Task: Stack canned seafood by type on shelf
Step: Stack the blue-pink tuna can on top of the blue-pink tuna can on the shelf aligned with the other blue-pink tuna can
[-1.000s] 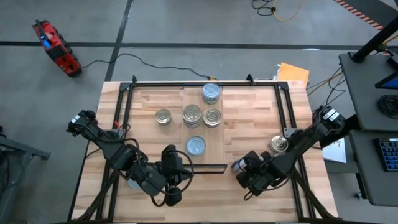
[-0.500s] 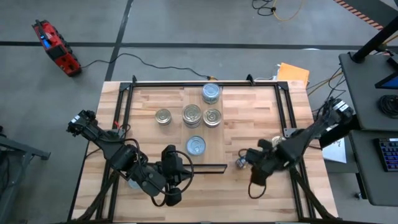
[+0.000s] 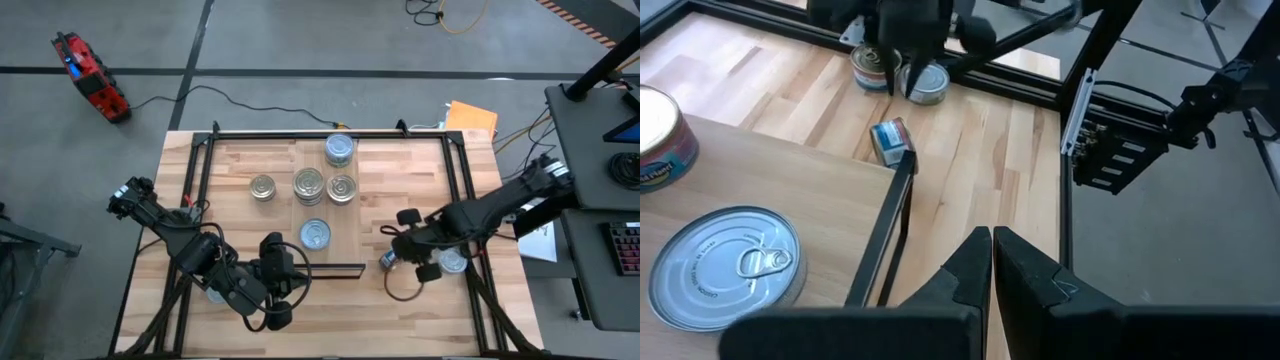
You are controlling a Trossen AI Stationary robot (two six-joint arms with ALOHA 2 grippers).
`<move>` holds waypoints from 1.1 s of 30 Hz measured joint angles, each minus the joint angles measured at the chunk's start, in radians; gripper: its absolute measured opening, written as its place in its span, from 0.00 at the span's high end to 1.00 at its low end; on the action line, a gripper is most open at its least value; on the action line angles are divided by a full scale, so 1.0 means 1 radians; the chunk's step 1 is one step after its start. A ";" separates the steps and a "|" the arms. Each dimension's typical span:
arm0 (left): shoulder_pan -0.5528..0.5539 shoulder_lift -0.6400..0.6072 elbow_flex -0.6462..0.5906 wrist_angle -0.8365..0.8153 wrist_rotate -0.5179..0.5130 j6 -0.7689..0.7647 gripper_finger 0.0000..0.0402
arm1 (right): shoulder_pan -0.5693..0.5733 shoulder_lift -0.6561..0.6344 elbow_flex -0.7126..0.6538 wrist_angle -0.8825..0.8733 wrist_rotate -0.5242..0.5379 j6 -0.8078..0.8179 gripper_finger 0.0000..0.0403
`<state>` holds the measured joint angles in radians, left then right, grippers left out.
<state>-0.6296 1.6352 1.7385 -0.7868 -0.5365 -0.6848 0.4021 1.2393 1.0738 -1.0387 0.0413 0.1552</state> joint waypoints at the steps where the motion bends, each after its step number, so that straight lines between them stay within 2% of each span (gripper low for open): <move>1: 0.000 0.000 0.000 0.000 -0.003 0.005 1.00 | -0.011 0.009 -0.001 0.001 -0.011 -0.009 0.76; 9: 0.000 0.000 0.000 0.000 -0.005 0.021 1.00 | -0.030 0.053 -0.002 0.036 -0.024 -0.135 0.39; 12: 0.000 0.000 0.000 0.000 -0.005 0.021 1.00 | -0.030 0.064 -0.007 0.065 -0.024 -0.155 0.29; 15: 0.000 0.000 0.000 0.000 -0.005 0.022 1.00 | -0.030 0.086 -0.022 0.105 -0.024 -0.164 0.23; 20: 0.000 0.000 0.000 0.000 -0.006 0.029 1.00 | -0.030 0.152 -0.067 0.151 -0.022 -0.167 0.21; 26: 0.000 0.000 0.000 0.000 -0.007 0.030 1.00 | -0.032 0.226 -0.090 0.166 -0.016 -0.166 0.25; 30: 0.000 0.000 0.000 0.000 -0.007 0.039 1.00 | -0.032 0.241 -0.090 0.205 -0.024 -0.167 0.33; 33: 0.000 0.000 0.000 0.000 -0.007 0.040 1.00 | -0.035 0.242 -0.090 0.219 -0.055 -0.155 0.43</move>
<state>-0.6296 1.6348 1.7384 -0.7866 -0.5438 -0.6447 0.3675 1.4811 0.9840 -0.8201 -0.0135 0.0005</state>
